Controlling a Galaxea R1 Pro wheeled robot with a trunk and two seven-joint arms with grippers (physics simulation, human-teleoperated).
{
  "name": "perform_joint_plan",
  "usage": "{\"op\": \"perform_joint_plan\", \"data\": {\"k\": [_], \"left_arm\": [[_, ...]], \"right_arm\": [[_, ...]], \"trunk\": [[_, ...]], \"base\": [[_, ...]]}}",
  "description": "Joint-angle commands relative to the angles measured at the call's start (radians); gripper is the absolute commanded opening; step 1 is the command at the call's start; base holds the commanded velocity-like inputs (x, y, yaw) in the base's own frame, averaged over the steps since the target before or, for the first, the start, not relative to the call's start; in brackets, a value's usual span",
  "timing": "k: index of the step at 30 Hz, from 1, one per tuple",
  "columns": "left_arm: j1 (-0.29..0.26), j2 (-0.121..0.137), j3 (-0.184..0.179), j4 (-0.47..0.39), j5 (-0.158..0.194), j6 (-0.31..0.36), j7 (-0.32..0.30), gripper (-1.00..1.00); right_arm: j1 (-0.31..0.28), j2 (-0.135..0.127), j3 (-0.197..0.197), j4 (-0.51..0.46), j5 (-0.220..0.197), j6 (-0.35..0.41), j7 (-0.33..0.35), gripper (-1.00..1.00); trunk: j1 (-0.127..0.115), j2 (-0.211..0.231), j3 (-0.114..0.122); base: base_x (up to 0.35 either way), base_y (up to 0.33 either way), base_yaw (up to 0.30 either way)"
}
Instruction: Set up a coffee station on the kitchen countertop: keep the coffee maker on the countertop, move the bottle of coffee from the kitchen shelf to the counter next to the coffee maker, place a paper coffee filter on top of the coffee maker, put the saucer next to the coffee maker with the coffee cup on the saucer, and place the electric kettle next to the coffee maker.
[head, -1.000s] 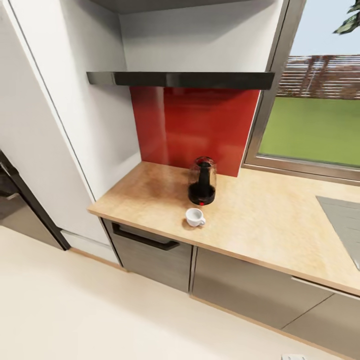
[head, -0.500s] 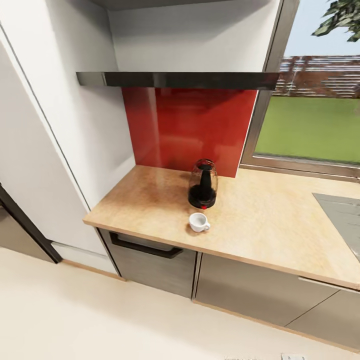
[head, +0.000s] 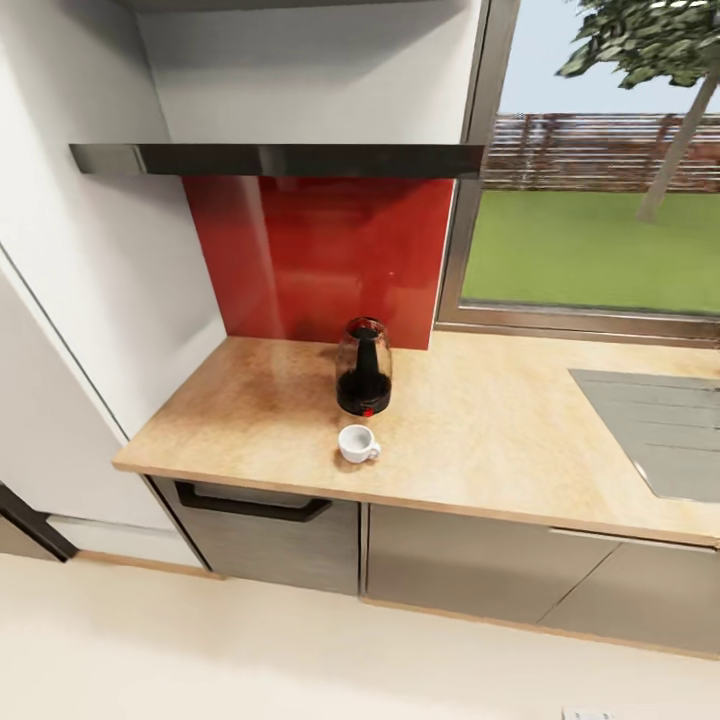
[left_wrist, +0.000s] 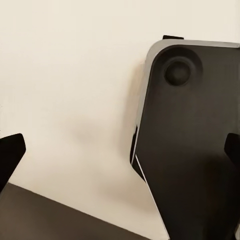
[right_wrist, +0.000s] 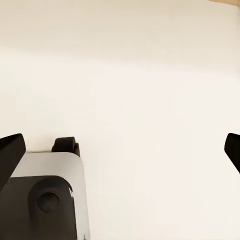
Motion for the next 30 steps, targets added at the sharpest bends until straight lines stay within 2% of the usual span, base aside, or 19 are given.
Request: {"op": "perform_joint_plan", "data": {"k": [1, 3, 7, 8, 9, 12, 18, 21, 24, 30], "left_arm": [[0.0, 0.001, 0.006, 0.0, -0.012, -0.002, 0.006, 1.0], [-0.001, 0.003, 0.005, 0.0, -0.014, -0.001, 0.007, 1.0], [-0.002, 0.04, -0.005, 0.002, -0.018, 0.011, 0.008, 1.0], [-0.001, 0.077, -0.006, 0.003, -0.019, 0.044, 0.008, 1.0], [-0.001, 0.091, -0.006, 0.003, -0.019, 0.058, 0.008, 1.0], [-0.001, 0.113, -0.006, 0.003, -0.018, 0.079, 0.008, 1.0], [0.0, 0.116, -0.008, 0.001, -0.021, 0.081, 0.009, 1.0], [0.0, 0.117, -0.008, -0.001, -0.021, 0.079, 0.01, 1.0], [-0.001, 0.119, -0.006, -0.005, -0.021, 0.078, 0.01, 1.0], [-0.007, 0.121, -0.004, -0.01, -0.021, 0.078, 0.01, 1.0]], "right_arm": [[-0.001, 0.002, 0.008, 0.001, -0.01, -0.004, -0.001, 1.0], [-0.001, 0.012, 0.009, 0.001, -0.011, -0.004, -0.001, 1.0], [-0.001, 0.097, 0.012, -0.001, -0.007, -0.005, -0.003, 1.0], [-0.001, 0.135, 0.013, -0.018, -0.005, -0.005, -0.004, 1.0], [-0.001, 0.146, 0.013, -0.04, -0.005, -0.006, -0.005, 1.0], [-0.001, 0.189, 0.013, -0.159, -0.004, -0.005, -0.006, 1.0], [-0.001, 0.28, 0.014, -0.464, -0.003, -0.005, -0.01, 1.0], [-0.001, 0.307, 0.015, -0.575, -0.003, -0.005, -0.01, 1.0], [-0.001, 0.326, 0.016, -0.639, -0.004, -0.005, -0.01, 1.0], [-0.001, 0.339, 0.017, -0.718, -0.006, -0.004, -0.01, 1.0]], "trunk": [[0.0, -0.002, -0.002], [0.0, -0.002, -0.002], [0.0, -0.002, -0.002], [0.0, -0.002, -0.002], [0.0, -0.002, -0.002], [0.0, -0.002, -0.002], [0.0, -0.002, -0.002], [0.0, -0.002, -0.002], [0.0, -0.002, -0.002], [0.0, -0.002, -0.002]], "base": [[0.0, 0.0, -0.265], [0.0, 0.0, -0.265], [0.0, 0.0, -0.117], [0.0, 0.0, -0.017], [0.0, 0.0, -0.011], [0.0, 0.0, -0.005], [0.0, 0.0, -0.001], [0.0, 0.0, 0.0], [-0.039, 0.0, 0.0], [-0.269, 0.043, 0.0]]}}
